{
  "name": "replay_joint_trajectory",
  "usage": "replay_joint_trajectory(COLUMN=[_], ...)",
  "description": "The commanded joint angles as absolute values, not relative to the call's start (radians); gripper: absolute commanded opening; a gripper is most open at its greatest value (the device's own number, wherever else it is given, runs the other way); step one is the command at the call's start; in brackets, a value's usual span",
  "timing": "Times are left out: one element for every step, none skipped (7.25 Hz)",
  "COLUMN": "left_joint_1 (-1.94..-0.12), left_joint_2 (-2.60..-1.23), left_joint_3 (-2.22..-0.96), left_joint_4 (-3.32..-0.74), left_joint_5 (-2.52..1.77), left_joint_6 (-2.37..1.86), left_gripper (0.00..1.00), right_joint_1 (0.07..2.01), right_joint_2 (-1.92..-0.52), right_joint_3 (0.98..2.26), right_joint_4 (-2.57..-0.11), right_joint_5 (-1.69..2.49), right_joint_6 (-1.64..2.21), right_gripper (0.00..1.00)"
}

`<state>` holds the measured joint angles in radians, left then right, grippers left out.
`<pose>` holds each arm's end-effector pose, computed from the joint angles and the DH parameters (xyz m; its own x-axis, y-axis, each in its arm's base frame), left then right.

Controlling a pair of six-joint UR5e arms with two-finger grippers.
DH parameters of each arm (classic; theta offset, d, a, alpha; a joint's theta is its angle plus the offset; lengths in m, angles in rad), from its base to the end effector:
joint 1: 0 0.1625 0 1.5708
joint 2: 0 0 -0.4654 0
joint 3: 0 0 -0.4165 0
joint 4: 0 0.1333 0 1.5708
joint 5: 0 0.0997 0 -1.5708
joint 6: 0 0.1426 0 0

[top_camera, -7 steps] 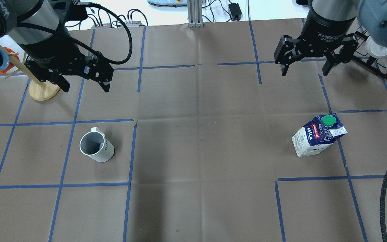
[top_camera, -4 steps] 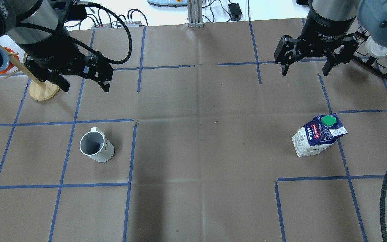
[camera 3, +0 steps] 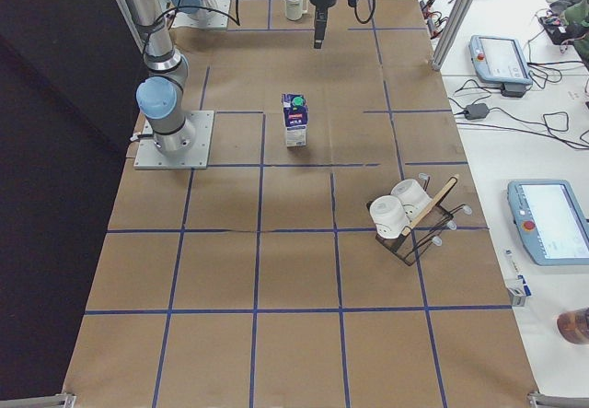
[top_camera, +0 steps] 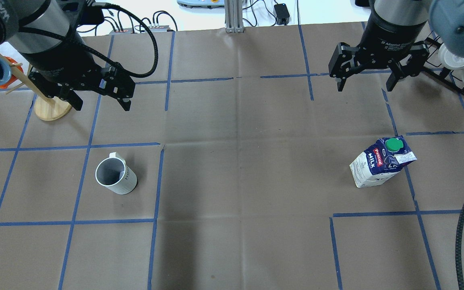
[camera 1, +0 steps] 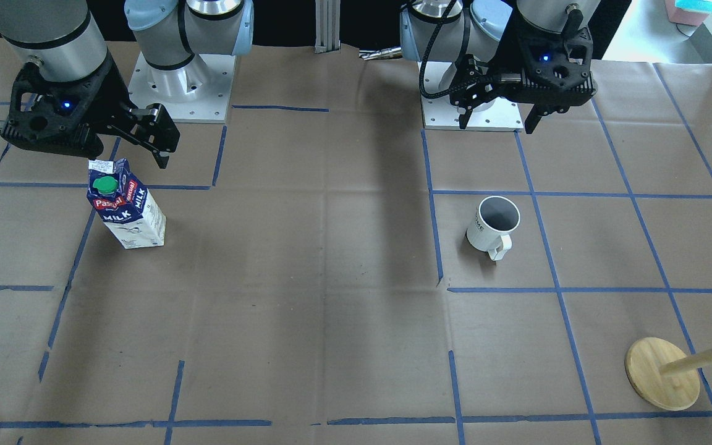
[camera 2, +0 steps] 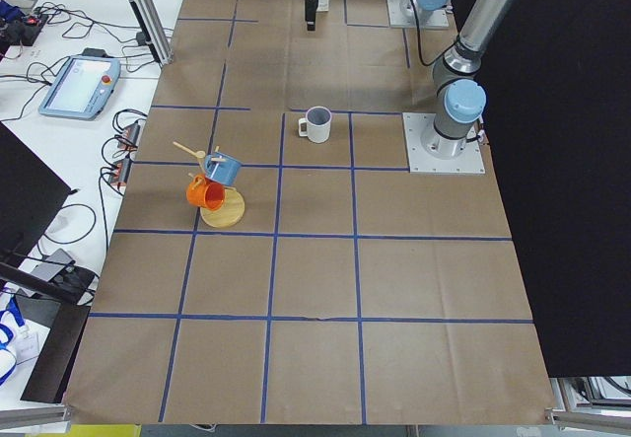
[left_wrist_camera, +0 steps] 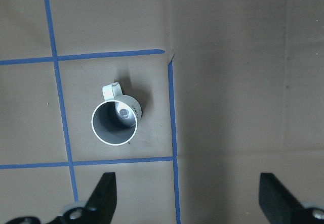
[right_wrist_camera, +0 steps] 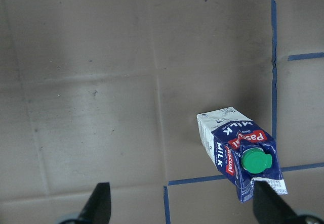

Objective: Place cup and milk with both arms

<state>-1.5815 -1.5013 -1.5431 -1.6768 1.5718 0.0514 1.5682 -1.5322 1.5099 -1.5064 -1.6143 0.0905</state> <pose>-0.1383 -0.4792 0.5237 -0.9981 0.0621 -0.0006 0.0621 0.9980 0.0089 0.1257 -0.5283 0.4903 -0.9947 0.0911 0.0471 0.0929 0.9950 0.0380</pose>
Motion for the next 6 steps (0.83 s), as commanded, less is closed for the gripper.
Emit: replay_joint_trajectory(left_joint_1=[-1.582, -1.578, -1.527, -1.449, -1.415, -1.392], left_joint_2=[-1.5, -1.502, -1.505, -1.502, -1.502, -1.505], left_joint_3=[-1.543, -1.545, -1.569, -1.651, -1.728, -1.782], left_joint_4=[-1.678, -1.681, -1.683, -1.655, -1.556, -1.528], left_joint_5=[1.572, 1.572, 1.572, 1.557, 1.569, 1.571], left_joint_6=[0.052, 0.07, 0.166, 0.254, 0.271, 0.273], left_gripper=[0.99, 0.99, 0.99, 0.99, 0.99, 0.99], right_joint_1=[1.568, 1.568, 1.569, 1.569, 1.569, 1.568], right_joint_2=[-1.532, -1.532, -1.532, -1.532, -1.532, -1.532], right_joint_3=[1.511, 1.511, 1.511, 1.511, 1.511, 1.511], right_joint_4=[-1.506, -1.506, -1.506, -1.506, -1.506, -1.506], right_joint_5=[-1.608, -1.606, -1.606, -1.608, -1.606, -1.606], right_joint_6=[0.091, 0.091, 0.091, 0.091, 0.091, 0.091], right_gripper=[1.0, 1.0, 1.0, 1.0, 1.0, 1.0])
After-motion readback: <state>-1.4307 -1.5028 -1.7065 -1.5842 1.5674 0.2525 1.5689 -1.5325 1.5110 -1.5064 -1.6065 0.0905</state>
